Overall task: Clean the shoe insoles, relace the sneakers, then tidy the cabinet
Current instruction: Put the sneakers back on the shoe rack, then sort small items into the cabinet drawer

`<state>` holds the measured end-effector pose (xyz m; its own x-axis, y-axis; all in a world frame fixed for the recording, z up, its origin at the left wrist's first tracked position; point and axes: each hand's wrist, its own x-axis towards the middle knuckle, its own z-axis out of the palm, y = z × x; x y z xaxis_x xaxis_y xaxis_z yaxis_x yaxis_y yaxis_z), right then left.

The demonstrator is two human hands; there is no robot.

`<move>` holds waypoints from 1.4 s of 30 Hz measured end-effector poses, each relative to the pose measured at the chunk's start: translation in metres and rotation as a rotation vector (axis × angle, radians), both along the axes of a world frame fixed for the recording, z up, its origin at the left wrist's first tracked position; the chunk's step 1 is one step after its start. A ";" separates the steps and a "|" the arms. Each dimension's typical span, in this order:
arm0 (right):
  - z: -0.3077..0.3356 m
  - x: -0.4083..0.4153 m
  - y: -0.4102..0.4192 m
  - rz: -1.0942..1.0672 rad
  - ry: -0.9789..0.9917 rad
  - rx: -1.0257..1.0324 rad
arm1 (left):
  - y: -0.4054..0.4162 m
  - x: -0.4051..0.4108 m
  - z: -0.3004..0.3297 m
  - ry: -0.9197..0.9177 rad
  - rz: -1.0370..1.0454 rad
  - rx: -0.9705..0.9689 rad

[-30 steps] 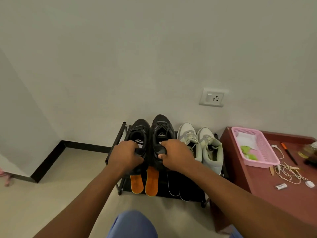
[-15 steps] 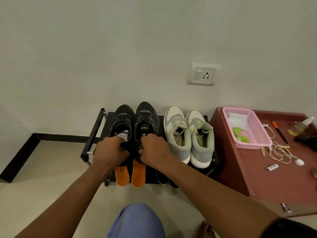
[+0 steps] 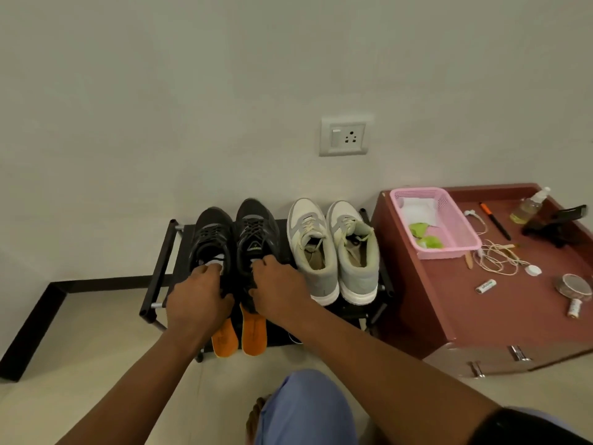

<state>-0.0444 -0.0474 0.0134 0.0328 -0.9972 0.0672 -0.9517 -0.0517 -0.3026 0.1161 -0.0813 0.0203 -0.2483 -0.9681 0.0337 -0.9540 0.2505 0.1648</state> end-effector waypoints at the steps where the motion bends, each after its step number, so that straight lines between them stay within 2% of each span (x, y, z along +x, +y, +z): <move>1: 0.008 -0.003 0.005 -0.009 -0.001 -0.022 | 0.004 -0.005 0.007 -0.019 0.001 -0.024; 4: 0.036 -0.019 0.027 -0.040 -0.020 -0.093 | 0.017 -0.031 0.033 -0.028 -0.070 -0.073; 8: 0.072 -0.055 0.066 -0.127 -0.070 -0.146 | 0.052 -0.083 0.071 0.070 -0.245 -0.058; 12: 0.108 -0.095 0.108 -0.223 -0.092 -0.112 | 0.096 -0.126 0.102 0.137 -0.355 -0.034; 23: 0.146 -0.177 0.219 -0.363 -0.097 -0.025 | 0.191 -0.207 0.130 0.087 -0.567 0.061; 29: 0.132 -0.213 0.243 -0.458 -0.115 0.085 | 0.207 -0.257 0.116 0.067 -0.683 0.218; 35: 0.093 -0.266 0.248 -0.584 -0.063 0.163 | 0.198 -0.306 0.076 0.072 -0.778 0.280; 42: 0.033 -0.326 0.235 -0.647 -0.076 0.194 | 0.175 -0.360 0.038 0.076 -0.804 0.241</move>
<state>-0.3704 0.1875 0.0466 -0.5724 -0.8086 -0.1365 -0.7484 0.5831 -0.3160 -0.2437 0.0932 0.0582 -0.8704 -0.4805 -0.1071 -0.4847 0.7982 0.3577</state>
